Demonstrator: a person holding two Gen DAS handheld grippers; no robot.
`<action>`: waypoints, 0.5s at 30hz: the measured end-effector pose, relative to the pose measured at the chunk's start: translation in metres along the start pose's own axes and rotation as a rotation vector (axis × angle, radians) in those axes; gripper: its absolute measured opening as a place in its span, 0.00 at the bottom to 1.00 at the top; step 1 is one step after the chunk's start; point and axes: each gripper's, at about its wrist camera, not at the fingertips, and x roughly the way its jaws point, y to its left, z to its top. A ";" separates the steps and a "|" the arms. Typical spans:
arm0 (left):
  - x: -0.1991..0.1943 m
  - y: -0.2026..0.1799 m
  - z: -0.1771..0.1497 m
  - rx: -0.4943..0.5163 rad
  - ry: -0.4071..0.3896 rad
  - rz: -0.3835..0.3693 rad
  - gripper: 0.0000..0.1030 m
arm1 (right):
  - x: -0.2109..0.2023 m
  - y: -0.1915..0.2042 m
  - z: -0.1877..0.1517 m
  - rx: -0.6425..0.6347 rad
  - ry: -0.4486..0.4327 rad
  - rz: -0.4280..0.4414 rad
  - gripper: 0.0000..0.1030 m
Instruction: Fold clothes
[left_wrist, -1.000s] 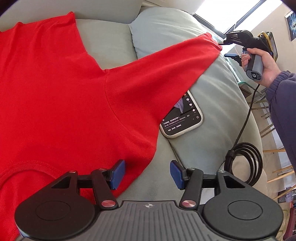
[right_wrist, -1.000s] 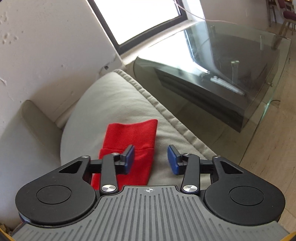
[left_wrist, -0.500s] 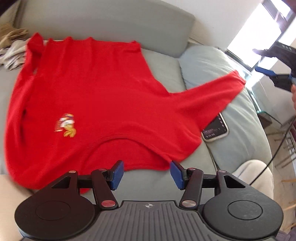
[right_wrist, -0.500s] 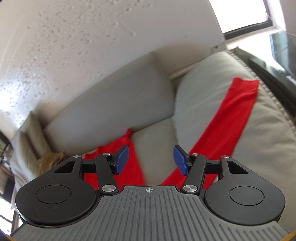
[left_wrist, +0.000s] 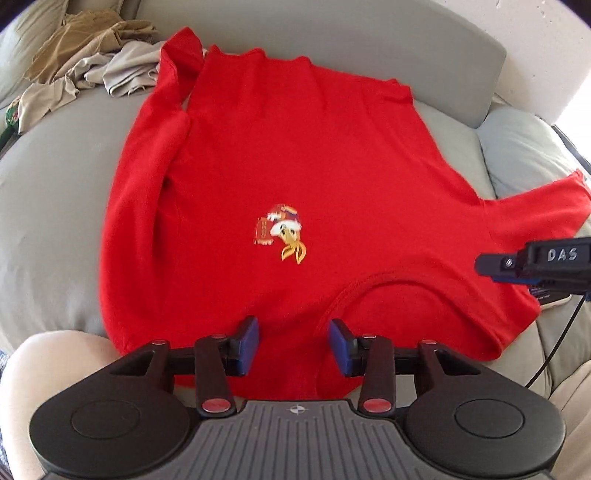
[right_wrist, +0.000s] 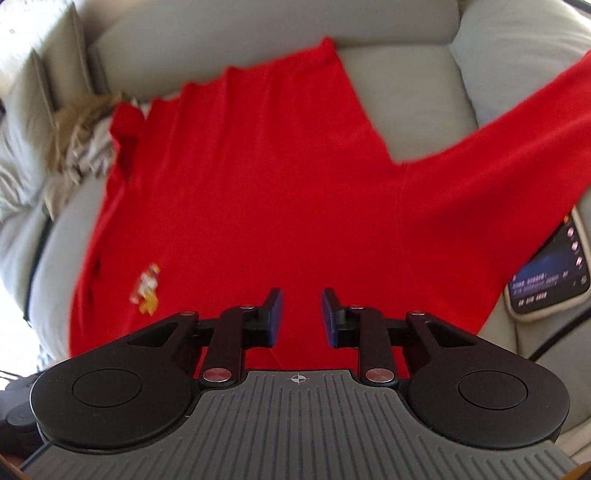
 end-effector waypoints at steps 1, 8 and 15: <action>-0.003 -0.001 -0.004 0.021 0.000 -0.005 0.39 | 0.010 0.002 -0.008 0.001 0.047 -0.026 0.33; -0.050 0.045 0.007 -0.102 -0.047 -0.157 0.40 | -0.035 0.019 -0.008 -0.085 0.033 0.010 0.38; -0.117 0.120 0.057 -0.298 -0.390 -0.036 0.49 | -0.112 0.080 0.053 -0.235 -0.213 0.167 0.51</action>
